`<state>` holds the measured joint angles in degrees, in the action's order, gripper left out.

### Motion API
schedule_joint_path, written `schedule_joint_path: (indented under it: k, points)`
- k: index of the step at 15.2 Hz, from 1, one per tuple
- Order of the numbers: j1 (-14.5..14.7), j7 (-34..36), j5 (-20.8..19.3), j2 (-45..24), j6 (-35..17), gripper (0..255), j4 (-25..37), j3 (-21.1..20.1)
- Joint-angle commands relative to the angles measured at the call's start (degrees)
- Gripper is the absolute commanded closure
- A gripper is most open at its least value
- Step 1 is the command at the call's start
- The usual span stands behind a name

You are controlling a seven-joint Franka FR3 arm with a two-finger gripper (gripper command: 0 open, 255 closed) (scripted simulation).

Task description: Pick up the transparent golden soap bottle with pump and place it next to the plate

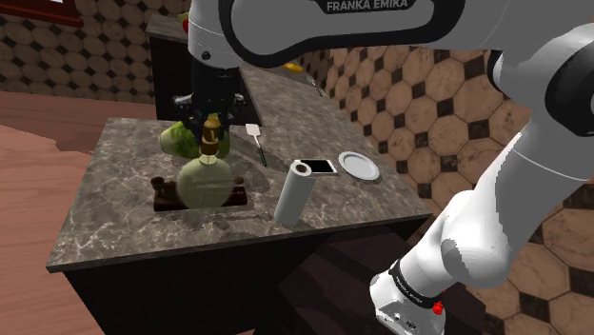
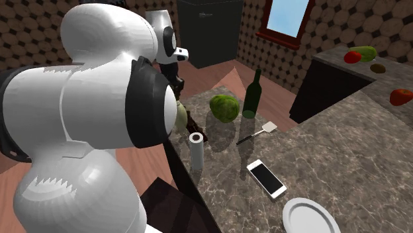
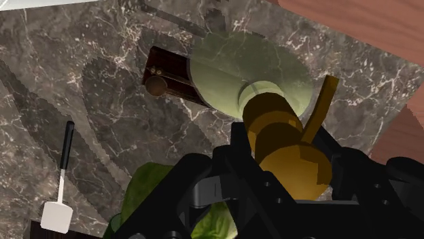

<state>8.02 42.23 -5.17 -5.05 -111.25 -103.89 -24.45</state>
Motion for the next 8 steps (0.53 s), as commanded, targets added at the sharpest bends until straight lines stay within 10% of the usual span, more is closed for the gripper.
schedule_joint_path:
  k: [1, 8]
  points:
    - [-0.02, -0.17, 0.12, 0.17, 1.42, 255, 1.3, 0.0]
    - [-3.19, -7.41, 4.46, 9.8, 2.69, 255, -5.96, 2.79]
